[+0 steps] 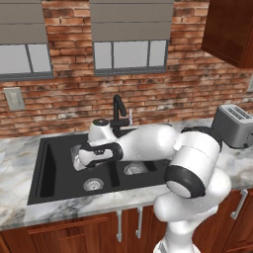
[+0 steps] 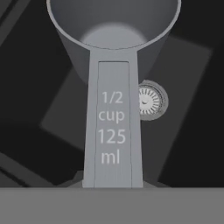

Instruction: Move any existing items from the left basin to the right basin for drying. Then move the measuring cup from the counter to the left basin of the sink for washing.

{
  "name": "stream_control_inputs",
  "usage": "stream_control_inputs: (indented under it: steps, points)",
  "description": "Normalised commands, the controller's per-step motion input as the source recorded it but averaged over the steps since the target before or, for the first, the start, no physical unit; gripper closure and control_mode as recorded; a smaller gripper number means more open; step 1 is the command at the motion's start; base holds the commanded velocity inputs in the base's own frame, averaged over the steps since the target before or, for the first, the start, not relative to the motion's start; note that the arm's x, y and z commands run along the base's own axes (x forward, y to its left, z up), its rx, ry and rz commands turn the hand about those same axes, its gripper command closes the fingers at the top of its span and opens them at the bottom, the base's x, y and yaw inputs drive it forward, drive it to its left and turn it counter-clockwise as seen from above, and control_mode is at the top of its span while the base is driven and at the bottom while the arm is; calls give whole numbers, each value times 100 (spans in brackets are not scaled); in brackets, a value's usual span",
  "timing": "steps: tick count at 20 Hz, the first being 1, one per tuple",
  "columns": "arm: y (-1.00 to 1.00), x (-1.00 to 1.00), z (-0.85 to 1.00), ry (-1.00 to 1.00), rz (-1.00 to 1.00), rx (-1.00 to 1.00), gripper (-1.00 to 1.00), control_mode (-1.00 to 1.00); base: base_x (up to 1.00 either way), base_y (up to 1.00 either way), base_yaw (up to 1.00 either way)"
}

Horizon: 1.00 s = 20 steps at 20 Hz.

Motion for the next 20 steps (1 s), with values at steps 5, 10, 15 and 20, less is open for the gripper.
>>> stream_control_inputs:
  steps: [5, 10, 15, 20]
  points:
    - [36, 52, -45, 0, 0, -7, 100, -100, 0, 0, 0]
    - [13, 35, -34, 2, 3, -3, 100, -100, 0, 0, 0]
    - [3, 31, -25, 3, 4, 0, 100, -100, 0, 0, 0]
    - [9, 31, -23, 3, 2, 0, 100, -100, 0, 0, 0]
